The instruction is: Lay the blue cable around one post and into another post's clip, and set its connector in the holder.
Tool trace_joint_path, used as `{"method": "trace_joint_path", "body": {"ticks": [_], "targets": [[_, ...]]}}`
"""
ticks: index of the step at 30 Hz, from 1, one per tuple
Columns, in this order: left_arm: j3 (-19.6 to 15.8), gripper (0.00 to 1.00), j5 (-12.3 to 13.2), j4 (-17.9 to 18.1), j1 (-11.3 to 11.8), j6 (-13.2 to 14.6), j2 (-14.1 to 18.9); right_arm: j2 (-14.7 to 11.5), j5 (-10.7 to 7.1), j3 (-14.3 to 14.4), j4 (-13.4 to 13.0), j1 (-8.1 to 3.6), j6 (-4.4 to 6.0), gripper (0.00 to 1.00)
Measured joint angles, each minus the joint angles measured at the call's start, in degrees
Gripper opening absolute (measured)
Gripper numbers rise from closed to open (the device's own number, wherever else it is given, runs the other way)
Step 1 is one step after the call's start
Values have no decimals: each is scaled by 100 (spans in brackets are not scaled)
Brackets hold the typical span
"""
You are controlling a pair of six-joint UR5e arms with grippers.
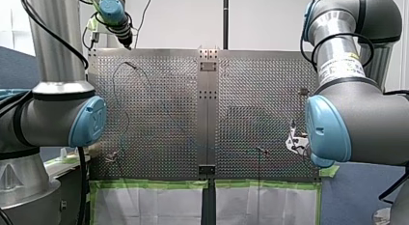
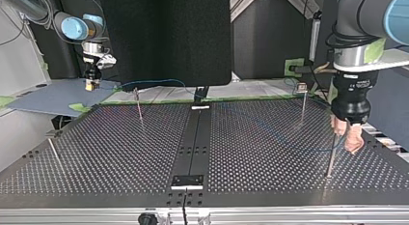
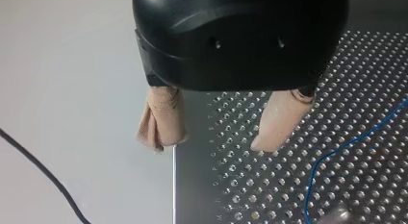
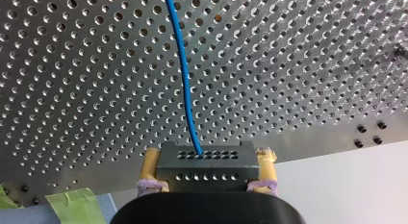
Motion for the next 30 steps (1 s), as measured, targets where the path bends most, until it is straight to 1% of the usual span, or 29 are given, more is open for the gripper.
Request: {"method": "trace_joint_path", "body": {"ticks": [5,10,15,30], "targets": [[-53,100,-20,-3,-5,288,9,0,-1,1,2,0,-6,0],[-160,100,-137,0,-10,479,61,0,-1,2,3,0,-7,0],[-192,100,-174,-4,-11,503,104,0,-1,4,3,0,-14,0],[-289,100,-180,10,-26,487,122,0,-1,-1,21,0,-42,0]]}}
